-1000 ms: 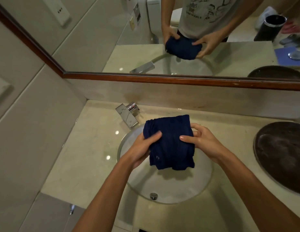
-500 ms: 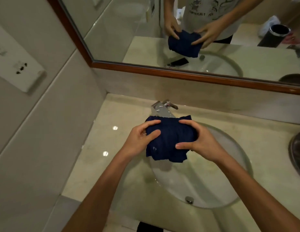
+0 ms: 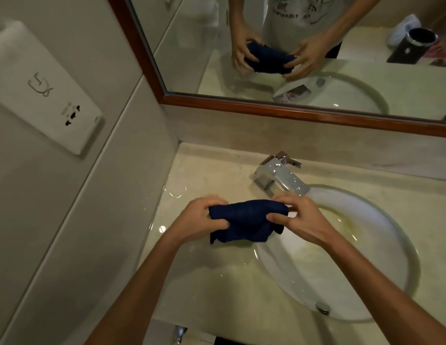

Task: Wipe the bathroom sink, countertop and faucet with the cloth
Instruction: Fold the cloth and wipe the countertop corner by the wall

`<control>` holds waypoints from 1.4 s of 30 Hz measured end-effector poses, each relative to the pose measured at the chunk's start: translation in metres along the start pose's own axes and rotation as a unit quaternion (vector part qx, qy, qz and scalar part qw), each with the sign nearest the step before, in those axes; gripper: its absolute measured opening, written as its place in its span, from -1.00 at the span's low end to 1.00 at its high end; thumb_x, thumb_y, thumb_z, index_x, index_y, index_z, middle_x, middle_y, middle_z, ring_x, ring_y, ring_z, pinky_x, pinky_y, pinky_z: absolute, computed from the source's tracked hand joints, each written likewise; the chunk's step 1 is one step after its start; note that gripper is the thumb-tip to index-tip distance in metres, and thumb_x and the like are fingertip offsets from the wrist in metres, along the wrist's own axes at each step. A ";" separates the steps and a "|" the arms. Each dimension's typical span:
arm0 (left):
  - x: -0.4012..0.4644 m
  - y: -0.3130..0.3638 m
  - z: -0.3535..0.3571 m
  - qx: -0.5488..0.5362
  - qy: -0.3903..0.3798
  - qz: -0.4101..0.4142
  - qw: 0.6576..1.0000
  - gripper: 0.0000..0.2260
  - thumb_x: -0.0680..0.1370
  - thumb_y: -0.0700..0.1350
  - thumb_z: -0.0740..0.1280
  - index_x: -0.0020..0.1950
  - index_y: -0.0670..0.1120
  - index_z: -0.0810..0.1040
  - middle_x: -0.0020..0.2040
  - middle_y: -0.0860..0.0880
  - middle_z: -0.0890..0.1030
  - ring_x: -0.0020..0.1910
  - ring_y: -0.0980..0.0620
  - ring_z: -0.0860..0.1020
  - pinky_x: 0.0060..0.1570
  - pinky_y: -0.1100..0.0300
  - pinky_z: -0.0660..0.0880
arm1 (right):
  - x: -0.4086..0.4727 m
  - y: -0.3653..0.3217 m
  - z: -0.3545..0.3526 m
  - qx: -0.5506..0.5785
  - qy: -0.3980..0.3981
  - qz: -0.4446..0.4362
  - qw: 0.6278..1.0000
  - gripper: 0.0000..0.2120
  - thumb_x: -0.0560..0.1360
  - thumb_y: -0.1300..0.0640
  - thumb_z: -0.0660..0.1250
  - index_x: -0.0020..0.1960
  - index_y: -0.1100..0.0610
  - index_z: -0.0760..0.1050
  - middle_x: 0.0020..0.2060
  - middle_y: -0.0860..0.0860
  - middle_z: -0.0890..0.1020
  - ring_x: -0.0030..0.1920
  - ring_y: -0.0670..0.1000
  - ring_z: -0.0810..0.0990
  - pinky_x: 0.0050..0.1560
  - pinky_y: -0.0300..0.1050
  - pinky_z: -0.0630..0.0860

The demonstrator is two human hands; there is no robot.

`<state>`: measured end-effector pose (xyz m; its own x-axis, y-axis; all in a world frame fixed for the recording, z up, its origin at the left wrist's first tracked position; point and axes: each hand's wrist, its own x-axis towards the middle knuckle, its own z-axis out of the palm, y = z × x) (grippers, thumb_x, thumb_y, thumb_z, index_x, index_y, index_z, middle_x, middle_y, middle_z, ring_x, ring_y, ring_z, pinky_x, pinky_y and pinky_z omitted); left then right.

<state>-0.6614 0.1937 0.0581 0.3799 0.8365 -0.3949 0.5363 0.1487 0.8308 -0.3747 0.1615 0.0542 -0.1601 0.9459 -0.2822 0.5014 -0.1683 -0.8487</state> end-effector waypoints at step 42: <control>0.225 -0.067 -0.025 0.282 0.334 -0.134 0.890 -0.03 0.52 0.47 0.18 0.60 -0.31 0.22 0.58 -0.26 0.28 0.58 -0.25 0.18 0.59 -0.12 0.04 | 0.145 0.007 -0.008 -0.300 0.208 -0.098 0.926 -0.80 0.56 0.02 0.38 0.09 0.12 0.64 -0.01 0.03 0.52 0.06 0.02 0.43 0.04 0.00 0.47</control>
<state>-0.6312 0.3856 -0.0770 -0.2494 0.9657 -0.0725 0.9042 0.2590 0.3397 -0.3876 0.2994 0.0111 -0.0194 0.9881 0.1527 0.8992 0.0840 -0.4293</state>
